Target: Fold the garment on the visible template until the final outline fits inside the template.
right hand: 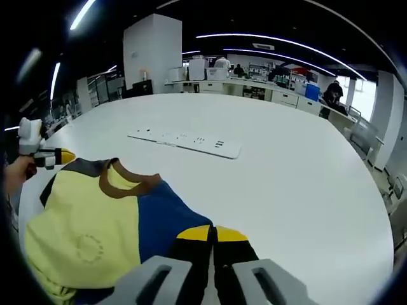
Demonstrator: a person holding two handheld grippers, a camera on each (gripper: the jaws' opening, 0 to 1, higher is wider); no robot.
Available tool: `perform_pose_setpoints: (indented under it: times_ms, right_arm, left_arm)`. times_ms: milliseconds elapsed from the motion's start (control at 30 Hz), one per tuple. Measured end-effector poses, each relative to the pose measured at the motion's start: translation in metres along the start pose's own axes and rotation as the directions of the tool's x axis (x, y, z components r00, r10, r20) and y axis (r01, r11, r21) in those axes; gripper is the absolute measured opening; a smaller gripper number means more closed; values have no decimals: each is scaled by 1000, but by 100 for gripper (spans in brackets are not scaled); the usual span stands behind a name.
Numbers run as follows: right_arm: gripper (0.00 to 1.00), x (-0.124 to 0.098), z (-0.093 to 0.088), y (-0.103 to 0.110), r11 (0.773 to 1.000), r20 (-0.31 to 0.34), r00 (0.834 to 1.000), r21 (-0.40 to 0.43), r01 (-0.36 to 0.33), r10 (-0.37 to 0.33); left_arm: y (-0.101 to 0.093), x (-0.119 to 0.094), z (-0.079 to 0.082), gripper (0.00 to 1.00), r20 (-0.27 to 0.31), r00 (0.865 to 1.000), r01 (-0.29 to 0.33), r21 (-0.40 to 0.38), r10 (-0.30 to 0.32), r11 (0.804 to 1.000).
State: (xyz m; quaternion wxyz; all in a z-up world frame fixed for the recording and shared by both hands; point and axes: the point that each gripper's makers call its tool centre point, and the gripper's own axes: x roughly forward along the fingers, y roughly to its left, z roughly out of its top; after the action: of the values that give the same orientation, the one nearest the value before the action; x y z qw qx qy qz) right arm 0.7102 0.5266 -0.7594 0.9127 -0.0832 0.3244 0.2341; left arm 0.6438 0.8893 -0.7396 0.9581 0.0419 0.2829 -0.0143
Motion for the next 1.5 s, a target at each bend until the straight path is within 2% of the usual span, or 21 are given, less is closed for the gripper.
perform_pose_setpoints:
  times_ms: [33, 133, 367, 433, 533, 633, 767, 933, 1067, 1500]
  right_arm:
    - [0, -1, 0, 1, 1000, -5, 1000, 1, -1, 1]
    - [11, -8, 5, 6, 1000, 14, 1000, -7, -4, 4]
    - [37, -29, 13, 13, 1000, 36, 999, 24, -7, 7]
    - [41, -37, 12, 15, 999, 44, 999, 45, 3, -5]
    - [52, -45, 4, 20, 997, 33, 999, 83, 10, -13]
    - [57, -56, -1, 26, 992, 42, 999, 122, 16, -21]
    - [60, -68, -11, 37, 989, 35, 999, 148, 3, -9]
    - [59, -85, -24, 49, 990, 29, 1000, 144, 5, -9]
    - [58, -102, -33, 61, 989, 37, 999, 150, 11, -16]
    - [58, -121, -73, 85, 977, -7, 1000, 213, 6, -4]
  left_arm:
    - [1, -3, 3, 0, 10, 1000, 3, 8, -3, 1000]
    - [4, -11, 5, 1, 21, 1000, 4, 34, -4, 999]
    - [9, -31, 2, 16, 25, 999, 24, 44, -25, 999]
    - [10, -36, 1, 19, 25, 999, 39, 30, -40, 999]
    - [11, -43, -3, 22, 25, 999, 42, 28, -42, 999]
    - [12, -49, -5, 26, 29, 998, 47, 31, -48, 998]
    - [5, -57, -9, 27, 36, 995, 90, 35, -91, 995]
    - [0, -60, -21, 27, 13, 994, 112, 60, -113, 992]
    - [-2, -61, -28, 28, 7, 993, 120, 21, -120, 993]
    - [-13, -56, -46, 21, -39, 984, 176, 23, -175, 984]
